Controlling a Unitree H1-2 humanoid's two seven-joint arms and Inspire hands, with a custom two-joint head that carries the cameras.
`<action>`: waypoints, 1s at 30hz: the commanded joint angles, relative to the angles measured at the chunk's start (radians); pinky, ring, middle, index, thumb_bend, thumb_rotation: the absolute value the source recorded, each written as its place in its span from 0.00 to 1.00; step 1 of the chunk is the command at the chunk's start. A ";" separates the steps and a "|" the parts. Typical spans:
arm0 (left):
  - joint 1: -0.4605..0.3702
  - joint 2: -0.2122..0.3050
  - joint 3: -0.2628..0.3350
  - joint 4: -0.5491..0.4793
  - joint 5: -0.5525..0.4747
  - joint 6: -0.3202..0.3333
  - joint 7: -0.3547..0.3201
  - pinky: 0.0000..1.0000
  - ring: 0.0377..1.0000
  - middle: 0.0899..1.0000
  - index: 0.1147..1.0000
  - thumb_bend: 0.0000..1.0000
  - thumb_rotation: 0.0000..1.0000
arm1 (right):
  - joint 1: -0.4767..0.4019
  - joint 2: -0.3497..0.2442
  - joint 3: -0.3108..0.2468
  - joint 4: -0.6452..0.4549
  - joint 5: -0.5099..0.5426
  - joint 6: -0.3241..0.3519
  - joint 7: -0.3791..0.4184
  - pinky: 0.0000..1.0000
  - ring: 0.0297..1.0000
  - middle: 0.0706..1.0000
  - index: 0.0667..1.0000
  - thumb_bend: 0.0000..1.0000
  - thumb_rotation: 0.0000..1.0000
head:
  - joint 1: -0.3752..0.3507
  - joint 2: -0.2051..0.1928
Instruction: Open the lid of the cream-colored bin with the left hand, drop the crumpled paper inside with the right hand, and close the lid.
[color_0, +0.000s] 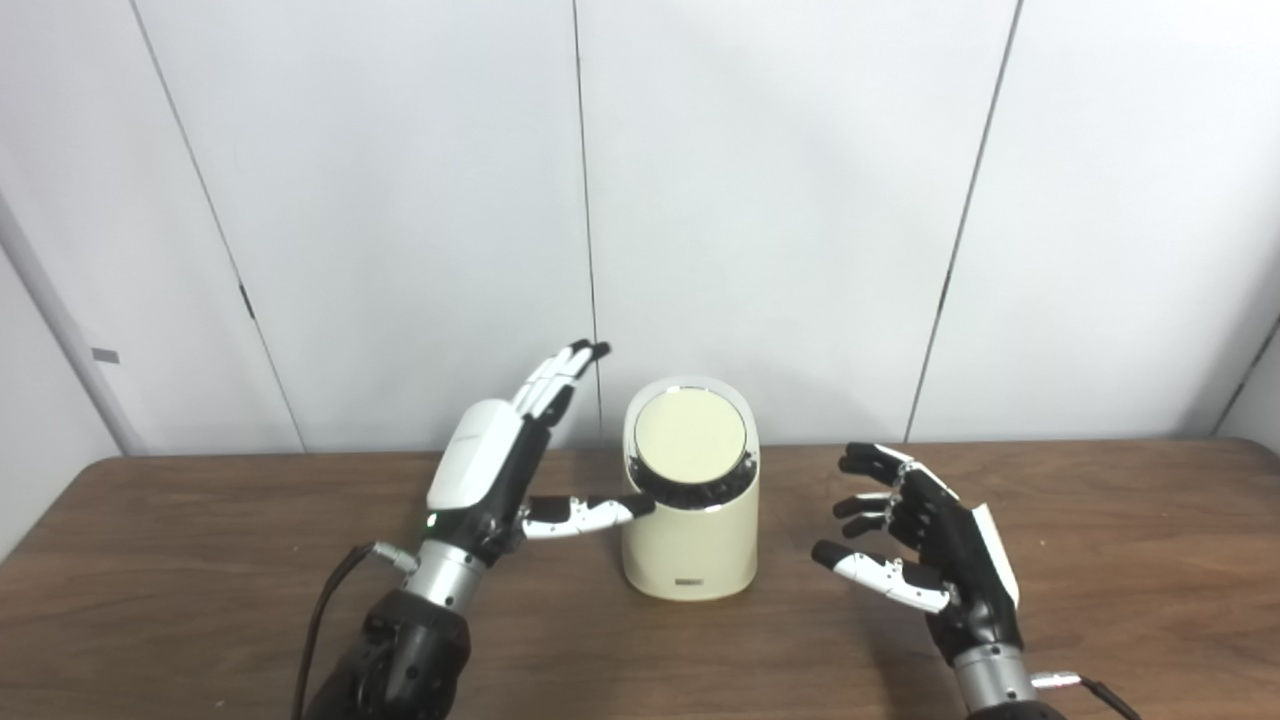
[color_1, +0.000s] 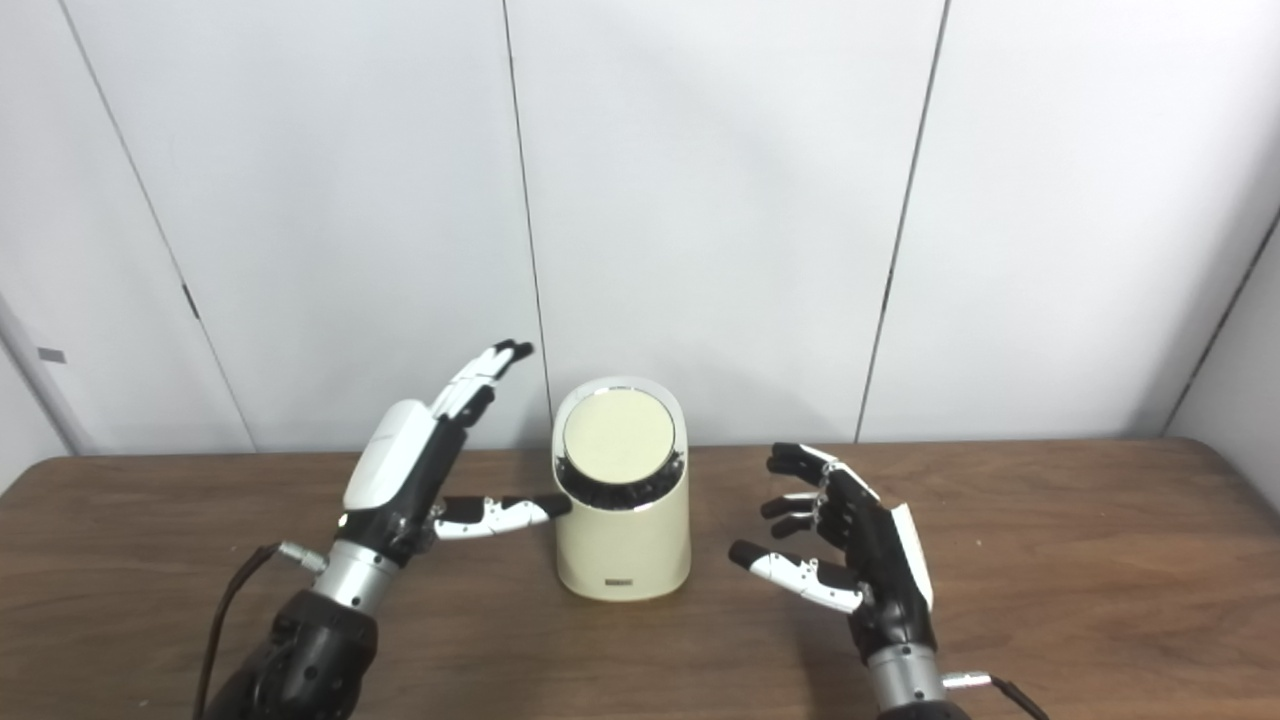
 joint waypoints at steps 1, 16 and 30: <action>-0.014 -0.008 0.027 -0.038 -0.079 0.005 -0.008 0.88 0.95 0.96 0.97 0.85 0.34 | -0.027 -0.006 -0.004 -0.026 0.008 -0.035 -0.001 0.47 0.55 0.71 0.70 0.74 0.21 | 0.001 0.000; 0.125 -0.064 0.126 -0.065 -0.489 0.130 -0.145 0.65 0.78 0.82 0.84 0.78 0.36 | -0.030 -0.028 -0.012 -0.004 0.028 -0.062 0.014 0.46 0.55 0.71 0.70 0.75 0.21 | 0.014 0.005; 0.176 -0.083 0.175 -0.045 -0.566 0.136 -0.148 0.60 0.76 0.79 0.85 0.78 0.32 | -0.012 -0.049 -0.003 -0.027 0.018 -0.049 0.023 0.48 0.57 0.71 0.71 0.78 0.26 | 0.019 0.013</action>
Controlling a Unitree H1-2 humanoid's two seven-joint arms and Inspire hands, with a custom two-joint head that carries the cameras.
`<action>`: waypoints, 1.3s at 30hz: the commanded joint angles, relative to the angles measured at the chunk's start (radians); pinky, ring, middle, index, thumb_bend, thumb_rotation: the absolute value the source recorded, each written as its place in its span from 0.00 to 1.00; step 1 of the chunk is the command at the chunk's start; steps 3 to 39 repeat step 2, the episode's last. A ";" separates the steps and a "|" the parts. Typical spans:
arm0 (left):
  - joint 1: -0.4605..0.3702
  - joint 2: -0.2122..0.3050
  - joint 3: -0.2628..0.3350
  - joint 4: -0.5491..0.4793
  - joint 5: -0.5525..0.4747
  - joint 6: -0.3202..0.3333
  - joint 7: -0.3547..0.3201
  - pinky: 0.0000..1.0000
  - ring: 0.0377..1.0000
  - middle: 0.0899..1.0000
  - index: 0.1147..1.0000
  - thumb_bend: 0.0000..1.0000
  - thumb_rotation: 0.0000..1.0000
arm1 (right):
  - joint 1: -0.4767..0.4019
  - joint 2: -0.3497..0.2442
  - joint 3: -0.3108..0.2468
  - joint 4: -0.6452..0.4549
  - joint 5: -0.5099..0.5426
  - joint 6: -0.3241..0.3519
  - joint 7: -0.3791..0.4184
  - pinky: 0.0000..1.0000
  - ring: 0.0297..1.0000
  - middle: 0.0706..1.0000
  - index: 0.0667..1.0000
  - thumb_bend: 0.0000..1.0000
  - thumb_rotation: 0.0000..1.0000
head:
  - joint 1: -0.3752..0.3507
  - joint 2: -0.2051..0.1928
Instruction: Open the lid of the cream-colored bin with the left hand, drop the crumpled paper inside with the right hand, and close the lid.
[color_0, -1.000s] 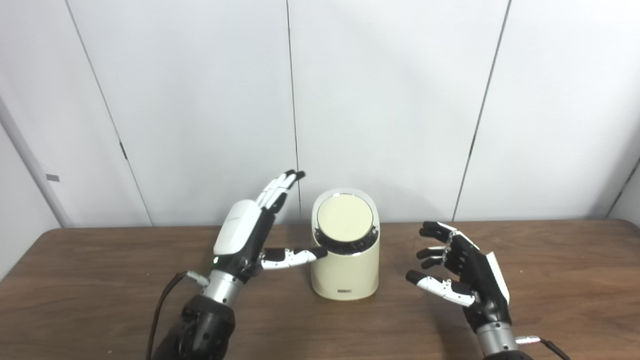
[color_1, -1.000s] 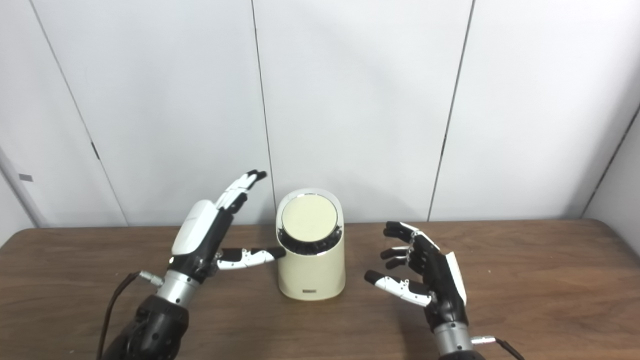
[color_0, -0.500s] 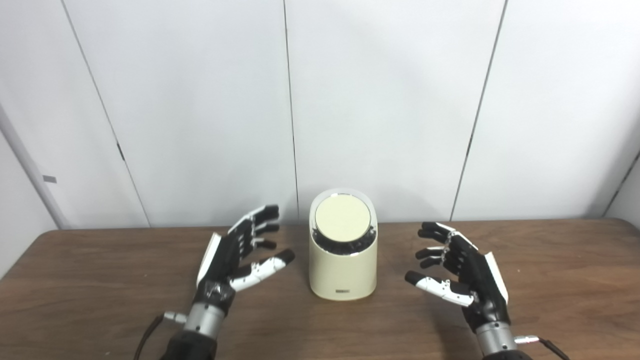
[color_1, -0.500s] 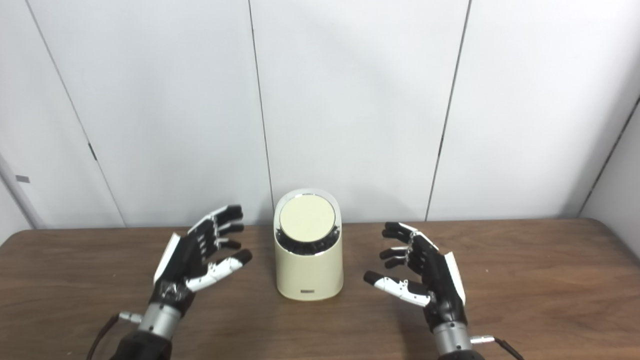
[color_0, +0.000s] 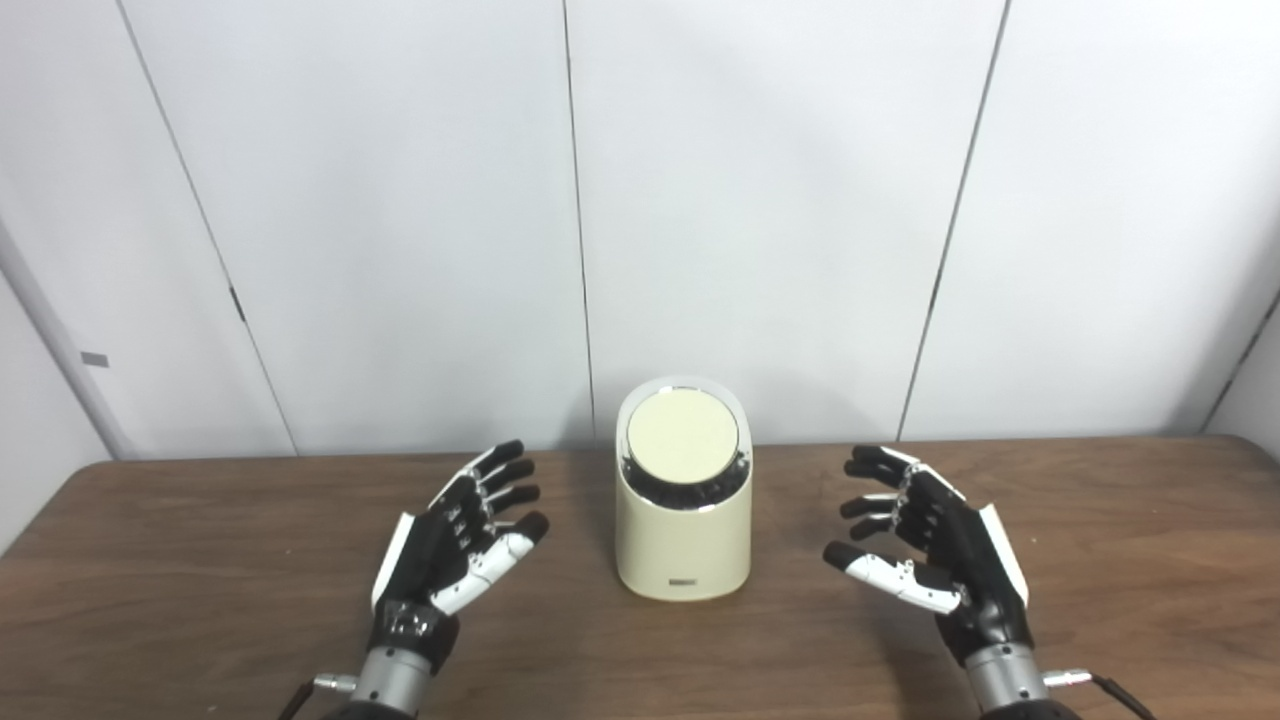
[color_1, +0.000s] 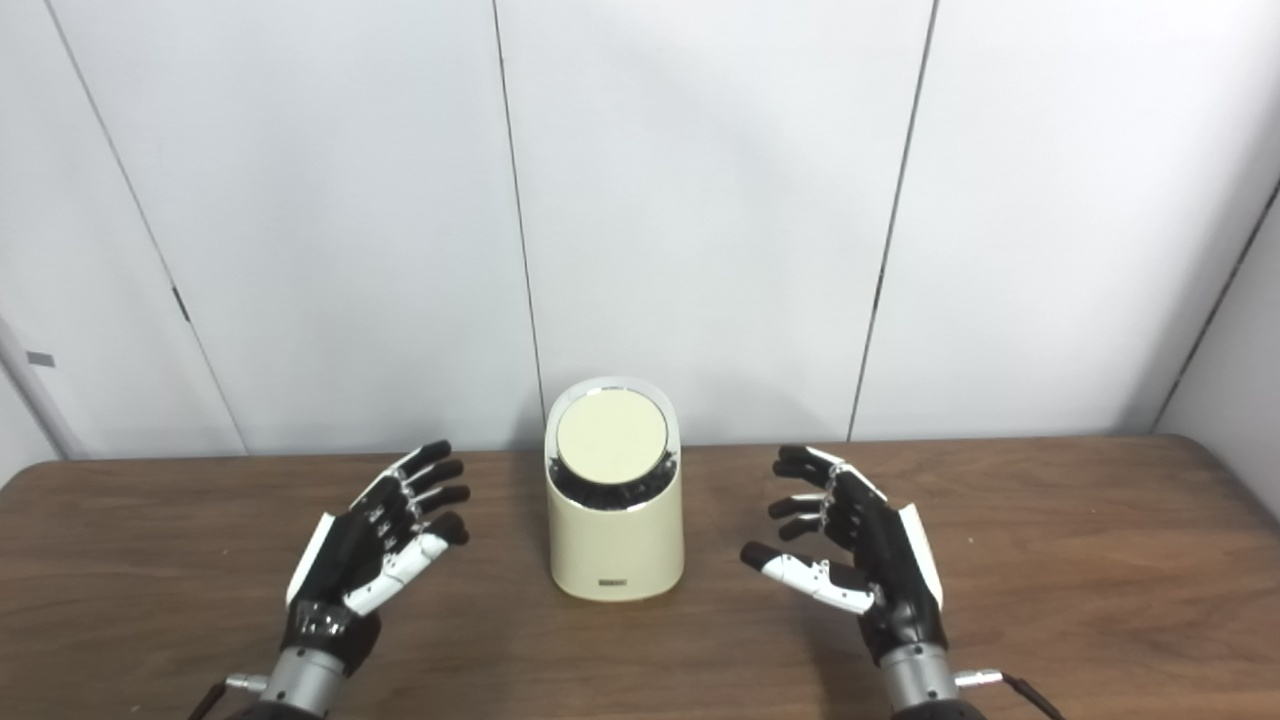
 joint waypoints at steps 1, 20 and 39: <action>-0.020 -0.002 0.005 -0.010 -0.008 -0.026 0.004 0.60 0.76 0.79 0.85 0.78 0.31 | -0.020 -0.012 -0.002 -0.037 -0.006 -0.028 0.000 0.49 0.58 0.71 0.71 0.79 0.27 | -0.001 0.001; -0.018 -0.001 0.004 -0.007 -0.007 -0.026 0.002 0.60 0.76 0.79 0.85 0.78 0.32 | -0.019 -0.011 -0.002 -0.039 -0.007 -0.025 -0.001 0.49 0.58 0.72 0.71 0.80 0.28 | -0.001 0.001; -0.018 -0.001 0.004 -0.007 -0.007 -0.026 0.002 0.60 0.76 0.79 0.85 0.78 0.32 | -0.019 -0.011 -0.002 -0.039 -0.007 -0.025 -0.001 0.49 0.58 0.72 0.71 0.80 0.28 | -0.001 0.001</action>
